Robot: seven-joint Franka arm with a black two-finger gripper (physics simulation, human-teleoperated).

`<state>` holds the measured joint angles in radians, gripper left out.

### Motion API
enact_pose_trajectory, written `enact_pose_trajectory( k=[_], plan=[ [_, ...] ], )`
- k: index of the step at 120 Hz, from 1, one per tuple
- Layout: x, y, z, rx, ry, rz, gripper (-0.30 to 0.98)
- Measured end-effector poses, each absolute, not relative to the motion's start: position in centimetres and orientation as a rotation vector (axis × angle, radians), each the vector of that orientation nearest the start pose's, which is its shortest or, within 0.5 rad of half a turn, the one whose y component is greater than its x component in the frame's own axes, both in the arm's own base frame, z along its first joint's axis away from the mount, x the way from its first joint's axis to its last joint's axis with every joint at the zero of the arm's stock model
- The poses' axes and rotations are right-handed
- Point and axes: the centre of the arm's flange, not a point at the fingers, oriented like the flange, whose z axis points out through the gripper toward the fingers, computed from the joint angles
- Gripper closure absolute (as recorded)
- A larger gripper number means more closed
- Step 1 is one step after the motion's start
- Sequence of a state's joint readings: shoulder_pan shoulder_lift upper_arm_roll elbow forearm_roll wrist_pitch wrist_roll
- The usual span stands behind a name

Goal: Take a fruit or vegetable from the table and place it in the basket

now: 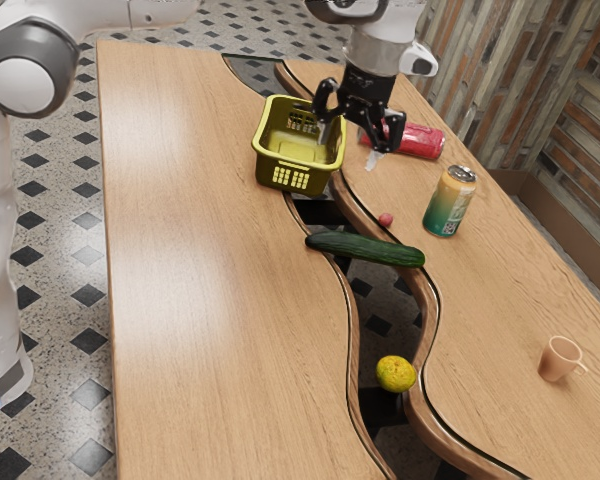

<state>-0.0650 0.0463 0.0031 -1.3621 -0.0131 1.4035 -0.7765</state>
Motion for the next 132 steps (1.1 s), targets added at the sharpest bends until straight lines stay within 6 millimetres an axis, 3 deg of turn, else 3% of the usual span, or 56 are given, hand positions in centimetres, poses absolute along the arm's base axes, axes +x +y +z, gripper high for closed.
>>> enact_pose_trajectory(
  k=[13, 21, 37, 44, 55, 61, 75, 83, 102, 118, 132],
  plan=[
    [54.6, -6.5, 67.5, -2.801, -1.403, 0.069, 0.00],
    [53.7, -7.5, 68.2, -2.714, -1.558, 0.067, 0.00],
    [53.7, -9.0, 67.8, -2.664, -1.604, 0.069, 0.00],
    [54.9, -8.1, 66.3, -2.650, -1.570, 0.068, 0.00],
    [57.6, -3.3, 64.4, -2.643, -1.541, 0.000, 0.00],
    [58.0, -2.4, 63.4, -2.670, -1.483, -0.039, 0.00],
    [58.1, -6.1, 61.3, -2.785, -1.224, -0.112, 0.00],
    [58.8, -6.4, 60.8, -2.846, -1.091, -0.163, 0.00],
    [60.5, -3.1, 58.2, -2.908, -0.864, -0.178, 0.00],
    [60.4, -1.9, 55.6, -2.941, -0.660, -0.126, 0.00],
    [60.6, 2.1, 54.8, -2.919, -0.577, -0.116, 0.00]
  ],
)
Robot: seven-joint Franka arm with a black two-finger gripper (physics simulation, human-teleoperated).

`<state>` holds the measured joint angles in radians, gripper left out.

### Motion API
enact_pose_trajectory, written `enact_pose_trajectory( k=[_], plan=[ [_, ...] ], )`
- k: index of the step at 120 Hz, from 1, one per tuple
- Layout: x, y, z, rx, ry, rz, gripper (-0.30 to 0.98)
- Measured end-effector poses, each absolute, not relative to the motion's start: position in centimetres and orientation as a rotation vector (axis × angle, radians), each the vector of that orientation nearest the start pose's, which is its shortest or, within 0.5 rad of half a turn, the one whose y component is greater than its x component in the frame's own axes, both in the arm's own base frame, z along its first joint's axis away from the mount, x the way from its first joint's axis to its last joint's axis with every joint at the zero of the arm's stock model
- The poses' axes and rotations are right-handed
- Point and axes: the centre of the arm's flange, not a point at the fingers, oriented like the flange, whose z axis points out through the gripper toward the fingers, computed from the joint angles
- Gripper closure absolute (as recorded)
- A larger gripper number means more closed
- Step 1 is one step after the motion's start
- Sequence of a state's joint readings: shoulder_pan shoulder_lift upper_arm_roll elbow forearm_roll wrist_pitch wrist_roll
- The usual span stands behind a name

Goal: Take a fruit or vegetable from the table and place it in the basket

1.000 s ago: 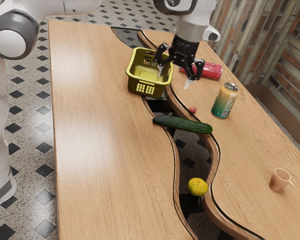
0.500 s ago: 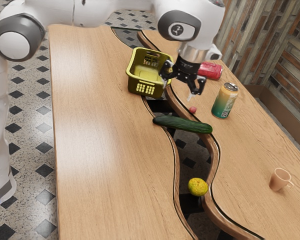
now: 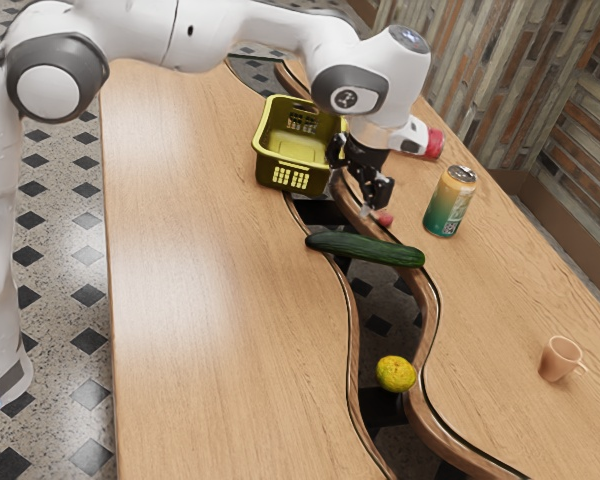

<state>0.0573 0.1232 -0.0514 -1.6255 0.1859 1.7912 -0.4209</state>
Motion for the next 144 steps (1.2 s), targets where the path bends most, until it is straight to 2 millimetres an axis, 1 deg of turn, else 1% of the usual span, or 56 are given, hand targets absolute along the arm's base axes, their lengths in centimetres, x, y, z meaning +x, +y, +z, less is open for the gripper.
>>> enact_pose_trajectory(
  k=[5, 12, 22, 30, 35, 45, 51, 70, 86, 105, 119, 134, 144],
  plan=[
    [60.6, 3.5, 54.8, -2.915, -0.558, -0.115, 0.00],
    [60.7, 4.8, 54.5, -2.914, -0.520, -0.107, 0.00],
    [60.8, 5.4, 54.4, -2.921, -0.441, -0.101, 0.00],
    [61.2, 5.8, 53.5, -2.927, -0.382, -0.082, 0.00],
    [61.6, 5.6, 53.0, -2.935, -0.328, -0.083, 0.00],
    [62.6, 3.5, 51.9, -2.955, -0.186, -0.103, 0.00],
    [63.2, 3.0, 51.2, -2.963, -0.124, -0.112, 0.00],
    [64.9, 3.2, 48.2, -2.978, 0.005, -0.131, 0.00],
    [65.7, 3.3, 47.2, -2.979, 0.087, -0.161, 0.00],
    [66.2, 2.8, 46.2, -2.989, 0.189, -0.173, 0.00],
    [66.9, 3.0, 44.4, -3.006, 0.238, -0.171, 0.00],
    [67.3, 3.7, 43.6, -3.023, 0.260, -0.195, 0.00],
    [67.6, 3.8, 42.8, -3.031, 0.282, -0.200, 0.00]
  ],
)
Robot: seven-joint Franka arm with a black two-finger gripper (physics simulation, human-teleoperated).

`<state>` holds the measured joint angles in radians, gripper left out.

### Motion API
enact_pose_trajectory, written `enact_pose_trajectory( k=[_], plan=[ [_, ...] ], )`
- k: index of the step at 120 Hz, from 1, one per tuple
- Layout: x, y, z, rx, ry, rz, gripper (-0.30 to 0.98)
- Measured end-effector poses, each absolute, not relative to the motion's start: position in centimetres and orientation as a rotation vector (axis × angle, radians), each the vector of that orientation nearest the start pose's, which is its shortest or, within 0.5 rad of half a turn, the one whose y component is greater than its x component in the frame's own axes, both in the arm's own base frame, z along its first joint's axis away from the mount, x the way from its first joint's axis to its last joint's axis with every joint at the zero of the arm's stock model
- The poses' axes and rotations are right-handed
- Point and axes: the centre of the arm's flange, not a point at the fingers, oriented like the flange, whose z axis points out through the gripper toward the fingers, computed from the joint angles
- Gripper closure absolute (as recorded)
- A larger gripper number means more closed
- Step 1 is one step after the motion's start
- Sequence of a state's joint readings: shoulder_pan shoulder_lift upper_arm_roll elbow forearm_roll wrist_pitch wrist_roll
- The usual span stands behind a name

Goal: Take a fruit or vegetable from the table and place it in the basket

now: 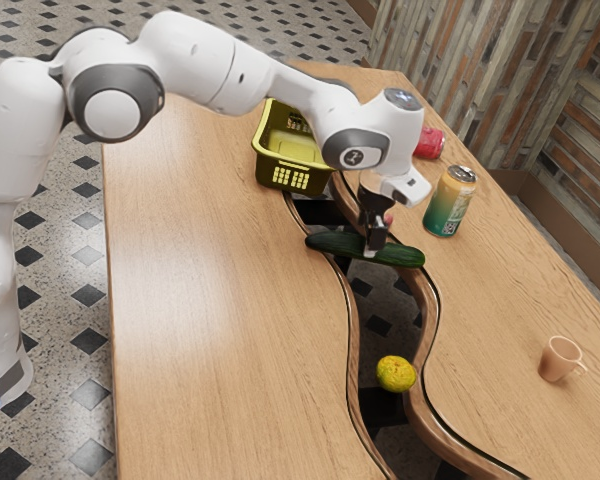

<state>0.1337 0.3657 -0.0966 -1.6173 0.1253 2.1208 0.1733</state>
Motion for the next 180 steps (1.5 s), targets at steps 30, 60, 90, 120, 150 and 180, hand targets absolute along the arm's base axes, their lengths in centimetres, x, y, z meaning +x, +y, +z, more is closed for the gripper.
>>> enact_pose_trajectory(
  k=[30, 60, 90, 120, 150, 180],
  plan=[
    [68.1, 4.4, 41.0, -3.052, 0.317, -0.209, 0.02],
    [68.5, 4.3, 40.5, -3.075, 0.335, -0.242, 0.34],
    [67.1, 4.0, 44.9, -3.081, 0.305, -0.345, 0.45],
    [63.4, 5.1, 67.0, -2.821, 0.301, -0.721, 0.46],
    [59.3, 20.5, 68.1, -2.762, -0.007, -0.583, 0.47],
    [58.5, 29.2, 63.3, -2.782, -0.124, -0.449, 0.48]
  ],
)
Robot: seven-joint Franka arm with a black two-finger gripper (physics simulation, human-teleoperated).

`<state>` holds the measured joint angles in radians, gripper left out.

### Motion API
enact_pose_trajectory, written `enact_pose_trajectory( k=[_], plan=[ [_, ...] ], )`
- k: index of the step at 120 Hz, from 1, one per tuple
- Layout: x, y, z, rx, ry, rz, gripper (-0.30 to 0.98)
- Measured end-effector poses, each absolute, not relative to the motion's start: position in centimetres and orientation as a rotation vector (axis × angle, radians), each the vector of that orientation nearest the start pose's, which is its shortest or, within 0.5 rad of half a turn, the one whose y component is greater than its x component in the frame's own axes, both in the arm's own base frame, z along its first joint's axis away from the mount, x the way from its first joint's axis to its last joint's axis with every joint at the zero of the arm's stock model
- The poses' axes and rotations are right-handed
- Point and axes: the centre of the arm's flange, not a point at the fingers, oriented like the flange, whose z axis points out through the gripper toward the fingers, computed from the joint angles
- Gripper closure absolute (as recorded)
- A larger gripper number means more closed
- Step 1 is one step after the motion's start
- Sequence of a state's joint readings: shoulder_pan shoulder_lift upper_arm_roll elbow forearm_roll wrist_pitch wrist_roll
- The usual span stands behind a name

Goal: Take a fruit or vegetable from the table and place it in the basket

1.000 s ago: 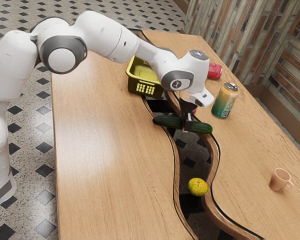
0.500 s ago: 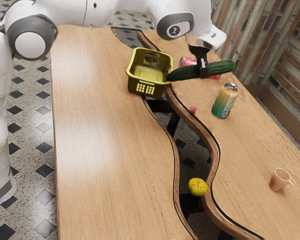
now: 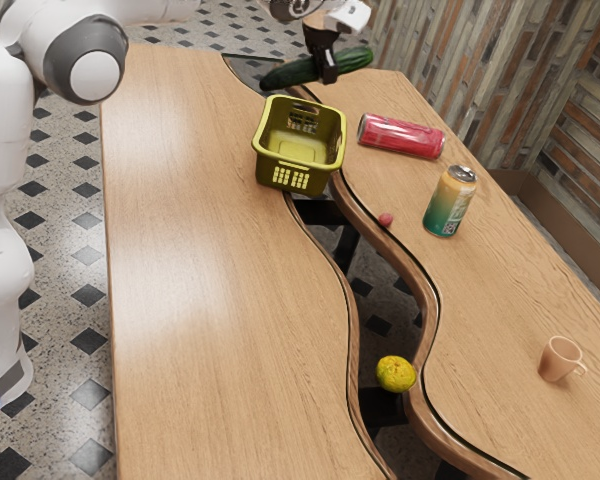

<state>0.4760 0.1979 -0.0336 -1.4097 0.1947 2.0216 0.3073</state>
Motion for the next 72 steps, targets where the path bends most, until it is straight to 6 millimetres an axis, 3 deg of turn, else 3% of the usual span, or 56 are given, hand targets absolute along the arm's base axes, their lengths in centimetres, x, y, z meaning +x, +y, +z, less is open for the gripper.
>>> enact_pose_trajectory(
  k=[16, 24, 39, 58, 62, 66, 72],
  plan=[
    [60.1, 31.5, 60.3, -2.791, -0.123, -0.423, 0.50],
    [60.4, 32.0, 59.7, -2.790, -0.118, -0.426, 0.50],
    [60.4, 32.6, 59.3, -2.803, -0.124, -0.446, 0.21],
    [60.6, 32.0, 59.7, -2.802, -0.103, -0.469, 0.07],
    [60.2, 30.0, 61.3, -2.811, -0.111, -0.515, 0.05],
    [59.2, 26.7, 62.7, -2.852, -0.168, -0.564, 0.04],
    [58.5, 18.6, 65.1, -2.926, -0.289, -0.622, 0.03]
  ],
)
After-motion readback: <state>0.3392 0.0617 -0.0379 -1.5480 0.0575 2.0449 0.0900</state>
